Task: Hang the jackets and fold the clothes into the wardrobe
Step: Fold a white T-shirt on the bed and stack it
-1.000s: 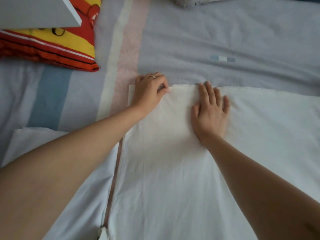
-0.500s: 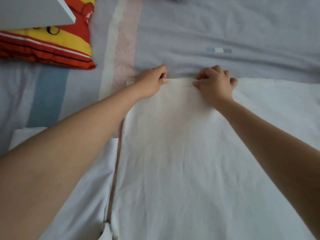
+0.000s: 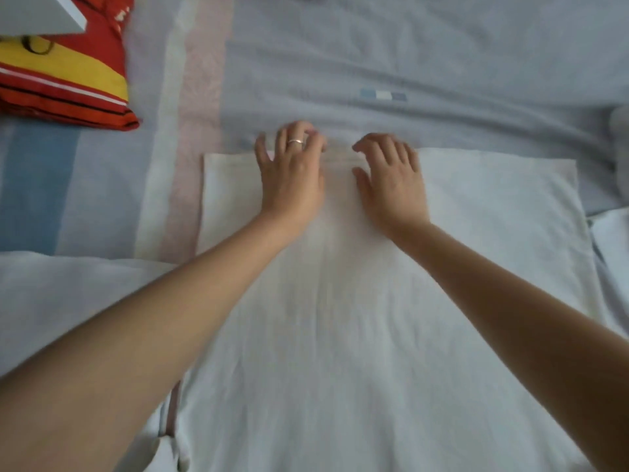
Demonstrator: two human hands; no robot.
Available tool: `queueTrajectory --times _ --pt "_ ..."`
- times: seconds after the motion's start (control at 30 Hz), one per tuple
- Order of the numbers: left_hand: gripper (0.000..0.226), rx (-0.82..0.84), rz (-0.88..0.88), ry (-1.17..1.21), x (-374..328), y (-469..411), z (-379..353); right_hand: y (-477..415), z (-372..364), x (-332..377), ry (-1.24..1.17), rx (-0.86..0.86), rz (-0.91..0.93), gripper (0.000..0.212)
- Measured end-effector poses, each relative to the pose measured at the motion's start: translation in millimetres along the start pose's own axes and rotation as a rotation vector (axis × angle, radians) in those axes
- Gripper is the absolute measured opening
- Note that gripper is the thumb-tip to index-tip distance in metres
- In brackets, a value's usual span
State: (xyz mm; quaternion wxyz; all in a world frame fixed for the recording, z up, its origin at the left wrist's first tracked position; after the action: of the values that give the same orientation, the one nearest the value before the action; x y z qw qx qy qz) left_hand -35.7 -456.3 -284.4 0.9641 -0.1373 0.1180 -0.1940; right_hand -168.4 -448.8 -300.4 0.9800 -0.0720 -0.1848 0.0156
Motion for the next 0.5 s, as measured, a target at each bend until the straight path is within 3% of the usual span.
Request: queueTrajectory --times 0.07,0.17,0.23,0.37,0.43,0.5 --pt "0.036 0.079 -0.197 0.077 -45 25 -14 42 4 -16 0.041 0.120 0.208 0.049" --pt "0.068 0.313 -0.223 -0.020 -58 51 -47 84 15 -75 0.201 0.314 0.295 0.059" --pt "0.075 0.371 -0.196 -0.089 -55 47 -61 73 35 -145 0.330 0.331 0.074 0.060" --pt "0.080 0.409 -0.166 -0.164 -52 40 -66 18 63 -252 0.362 0.230 -0.569 0.058" --pt "0.080 0.425 -0.156 -0.172 -55 42 -66 8 67 -250 0.357 0.156 -0.652 0.059" --pt "0.081 0.441 -0.147 -0.182 -56 43 -65 13 65 -210 0.368 0.051 -0.476 0.062"
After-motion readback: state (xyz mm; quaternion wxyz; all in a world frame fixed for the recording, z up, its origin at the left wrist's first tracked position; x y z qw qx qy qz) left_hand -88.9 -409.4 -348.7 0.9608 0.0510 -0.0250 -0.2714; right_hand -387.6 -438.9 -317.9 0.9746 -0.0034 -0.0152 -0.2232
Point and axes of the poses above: each hand's wrist, its own y-axis away from the middle knuckle, its own z-axis out of the back of the hand, x = y × z, the point moved 7 cm from there along -y, towards the middle knuckle, and after that the axes turned 11 degrees about -z, right-handed, at the moved point
